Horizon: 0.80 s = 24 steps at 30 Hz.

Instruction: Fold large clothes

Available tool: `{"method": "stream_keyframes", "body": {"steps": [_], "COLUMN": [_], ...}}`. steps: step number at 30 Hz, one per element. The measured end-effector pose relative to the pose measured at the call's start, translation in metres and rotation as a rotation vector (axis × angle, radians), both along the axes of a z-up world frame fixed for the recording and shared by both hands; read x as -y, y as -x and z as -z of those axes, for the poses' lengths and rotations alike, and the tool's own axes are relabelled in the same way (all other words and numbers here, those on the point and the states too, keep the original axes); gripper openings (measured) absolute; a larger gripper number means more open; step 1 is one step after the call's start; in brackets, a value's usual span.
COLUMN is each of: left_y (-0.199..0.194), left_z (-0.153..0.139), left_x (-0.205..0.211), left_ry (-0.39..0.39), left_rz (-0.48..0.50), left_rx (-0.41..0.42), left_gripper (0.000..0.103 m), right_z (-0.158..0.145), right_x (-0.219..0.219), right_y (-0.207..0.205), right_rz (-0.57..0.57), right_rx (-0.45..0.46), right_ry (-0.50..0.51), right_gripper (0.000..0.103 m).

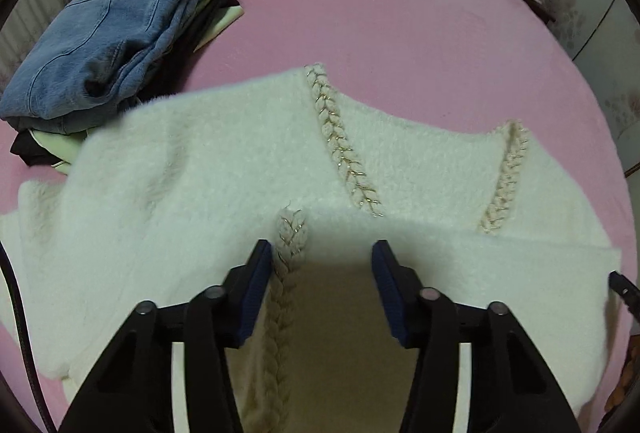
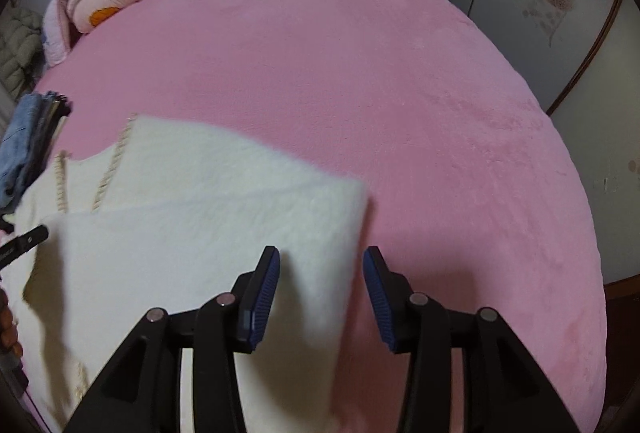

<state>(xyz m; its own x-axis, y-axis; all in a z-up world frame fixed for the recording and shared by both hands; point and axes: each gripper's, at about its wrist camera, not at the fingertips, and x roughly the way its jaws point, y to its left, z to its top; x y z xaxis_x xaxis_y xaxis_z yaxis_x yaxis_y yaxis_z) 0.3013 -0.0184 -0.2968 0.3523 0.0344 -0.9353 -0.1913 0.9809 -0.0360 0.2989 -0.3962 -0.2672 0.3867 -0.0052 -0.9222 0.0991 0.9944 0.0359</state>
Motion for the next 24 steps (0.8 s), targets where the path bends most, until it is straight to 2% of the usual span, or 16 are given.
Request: {"method": "stream_keyframes", "body": {"steps": [1, 2, 3, 4, 7, 10, 12, 15, 17, 19, 22, 24], "left_y": [-0.002, -0.005, -0.006, -0.006, -0.006, -0.008, -0.006, 0.010, 0.030, 0.049, 0.075, 0.089], "left_z": [0.003, 0.007, 0.009, 0.011, 0.014, 0.010, 0.000, -0.025, -0.042, -0.047, -0.039, -0.027], "left_x": [0.001, 0.001, 0.001, 0.001, 0.007, 0.012, 0.013, 0.014, 0.019, 0.029, 0.044, 0.050], "left_ry": [-0.027, -0.064, -0.071, -0.074, -0.105, -0.125, -0.101, -0.056, -0.022, 0.006, 0.039, 0.027], "left_rz": [-0.005, -0.010, -0.009, -0.008, 0.010, 0.025, 0.020, 0.022, 0.034, 0.041, 0.048, 0.040], "left_rx": [-0.006, -0.005, -0.002, -0.001, 0.003, -0.012, -0.032, 0.007, 0.048, 0.055, 0.025, -0.020], "left_gripper": [0.032, 0.023, 0.021, 0.021, 0.020, 0.021, 0.025, 0.030, 0.031, 0.031, 0.031, 0.031], "right_z": [0.003, 0.008, 0.012, 0.016, 0.031, 0.030, 0.021, -0.005, -0.023, -0.036, -0.041, -0.030], "right_x": [0.003, 0.005, 0.006, 0.005, 0.009, 0.014, 0.017, 0.012, 0.002, -0.013, -0.041, -0.059], "right_y": [-0.004, -0.009, -0.012, -0.015, -0.016, -0.015, -0.012, -0.004, 0.012, 0.032, 0.060, 0.074], "right_rz": [0.004, 0.004, 0.004, 0.002, -0.002, 0.024, 0.049, 0.043, 0.007, -0.039, -0.118, -0.168], "right_rx": [-0.002, 0.000, 0.001, -0.009, -0.025, -0.025, -0.034, 0.003, 0.048, 0.084, 0.097, 0.067], "right_ry": [-0.016, -0.031, -0.017, -0.007, -0.025, -0.060, -0.070, -0.030, -0.039, -0.064, -0.117, -0.127], "right_gripper": [0.043, 0.038, 0.032, 0.032, 0.032, 0.033, 0.036, 0.036, 0.036, 0.036, 0.036, 0.035]}}
